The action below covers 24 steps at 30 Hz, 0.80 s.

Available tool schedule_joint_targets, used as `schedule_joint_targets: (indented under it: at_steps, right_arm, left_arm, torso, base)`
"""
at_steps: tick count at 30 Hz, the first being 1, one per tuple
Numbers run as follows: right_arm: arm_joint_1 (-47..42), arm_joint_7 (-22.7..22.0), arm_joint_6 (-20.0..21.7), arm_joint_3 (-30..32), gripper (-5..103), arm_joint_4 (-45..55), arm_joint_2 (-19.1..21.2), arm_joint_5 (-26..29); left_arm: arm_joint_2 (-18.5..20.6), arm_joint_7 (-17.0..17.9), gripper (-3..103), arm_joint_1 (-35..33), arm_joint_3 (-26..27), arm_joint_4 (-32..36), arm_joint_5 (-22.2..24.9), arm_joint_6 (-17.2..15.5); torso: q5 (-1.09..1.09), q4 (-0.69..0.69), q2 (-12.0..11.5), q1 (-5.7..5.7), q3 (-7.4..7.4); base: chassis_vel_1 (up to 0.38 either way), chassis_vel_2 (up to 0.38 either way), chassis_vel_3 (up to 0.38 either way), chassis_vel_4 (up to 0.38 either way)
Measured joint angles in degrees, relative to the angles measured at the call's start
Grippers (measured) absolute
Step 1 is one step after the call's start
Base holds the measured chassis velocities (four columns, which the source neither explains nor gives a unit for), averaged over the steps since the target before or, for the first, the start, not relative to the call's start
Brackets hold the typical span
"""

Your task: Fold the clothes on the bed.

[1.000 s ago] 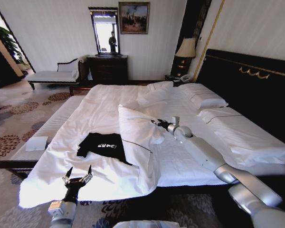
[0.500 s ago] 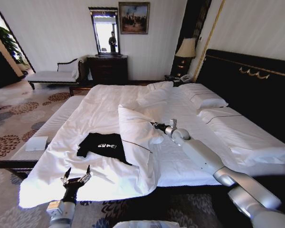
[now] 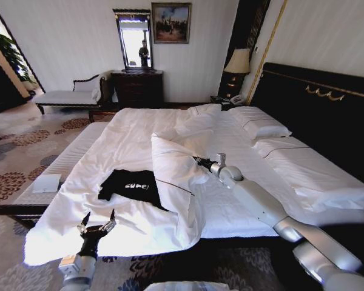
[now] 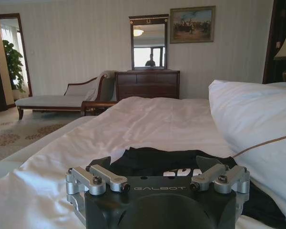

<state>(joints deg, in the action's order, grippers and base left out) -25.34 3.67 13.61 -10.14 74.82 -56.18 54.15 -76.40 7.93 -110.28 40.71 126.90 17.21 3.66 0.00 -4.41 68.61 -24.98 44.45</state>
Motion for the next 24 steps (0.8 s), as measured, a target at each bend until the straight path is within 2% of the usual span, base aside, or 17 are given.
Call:
schedule_joint_targets:
  at_steps: [4,6,9,10,12,13,16,17,18,19,22,23,24]
  right_arm:
    - [-1.8,-0.7,-0.4,2.5,1,1.9,0.7,-1.1]
    - [-5.4,-1.5,-0.4,6.9,1,5.6,3.0,-2.2]
    - [-7.6,-1.9,-0.4,9.5,1,7.6,4.2,-2.9]
    - [-11.9,-2.3,-0.3,14.6,1,11.6,5.9,-3.6]
    - [-16.8,-2.6,0.0,19.3,1,15.5,7.2,-4.1]
    - [-16.8,-2.6,0.0,19.3,1,15.5,7.2,-4.1]
    - [-26.3,-3.5,0.7,28.8,1,21.9,8.2,-6.7]
    - [-29.2,-4.0,0.9,32.1,1,24.2,8.2,-7.4]
    - [-29.2,-4.0,0.9,32.1,1,24.2,8.2,-7.4]
    - [-34.3,-4.9,1.4,37.5,1,27.9,7.9,-7.6]
    - [-44.0,-6.2,2.7,46.4,1,32.5,6.2,-9.3]
    - [-44.0,-6.2,2.7,46.4,1,32.5,6.2,-9.3]
    - [-47.7,-6.7,3.2,49.7,1,33.9,5.1,-10.3]
  left_arm:
    - [0.0,0.0,100,-0.1,0.0,0.2,-0.2,0.0]
    - [-0.2,0.0,100,0.1,-0.1,0.4,-0.3,0.1]
    - [-0.3,0.0,100,0.2,-0.2,0.4,-0.5,0.1]
    - [-0.2,0.0,100,0.4,-0.4,0.3,-0.8,0.2]
    - [0.0,0.0,100,0.7,-0.7,0.2,-0.8,0.2]
    - [0.0,0.0,100,0.7,-0.7,0.2,-0.8,0.2]
    - [0.5,0.0,100,1.3,-1.1,0.2,-0.8,0.1]
    - [0.7,0.0,100,1.6,-1.2,0.2,-0.8,0.1]
    - [0.7,0.0,100,1.6,-1.2,0.2,-0.8,0.1]
    - [0.9,0.0,100,1.8,-1.2,0.2,-0.7,0.0]
    - [1.2,0.0,100,1.9,-0.8,0.1,0.2,0.0]
    - [1.2,0.0,100,1.9,-0.8,0.1,0.2,0.0]
    - [1.4,0.0,100,1.9,-0.6,-0.2,0.7,0.0]
  torso:
    - [0.00,0.02,0.0,0.00,0.00]
    - [0.00,0.01,0.0,0.00,0.00]
    - [0.00,0.01,0.0,0.00,0.00]
    - [0.00,0.00,0.0,0.00,0.00]
    - [0.00,-0.02,0.0,0.00,0.00]
    - [0.00,-0.02,0.0,0.00,0.00]
    - [0.01,-0.01,0.0,0.00,0.00]
    - [0.01,-0.01,0.0,0.00,0.00]
    - [0.01,-0.01,0.0,0.00,0.00]
    - [-0.01,0.00,0.0,0.00,-0.01]
    - [0.01,-0.01,0.0,0.00,-0.01]
    - [0.01,-0.01,0.0,0.00,-0.01]
    - [0.02,-0.04,0.0,0.00,-0.01]
  base:
    - [0.000,0.000,0.000,0.000]
    - [0.000,0.000,0.000,0.000]
    - [0.000,0.000,0.000,0.000]
    - [0.000,0.000,0.000,0.000]
    - [0.000,0.000,0.000,0.000]
    - [0.000,0.000,0.000,0.000]
    - [0.000,0.000,0.000,0.000]
    - [0.000,0.000,0.000,0.000]
    - [0.000,0.000,0.000,0.000]
    - [0.000,0.000,0.000,0.000]
    - [0.000,0.000,0.000,0.000]
    - [0.000,0.000,0.000,0.000]
    - [0.000,0.000,0.000,0.000]
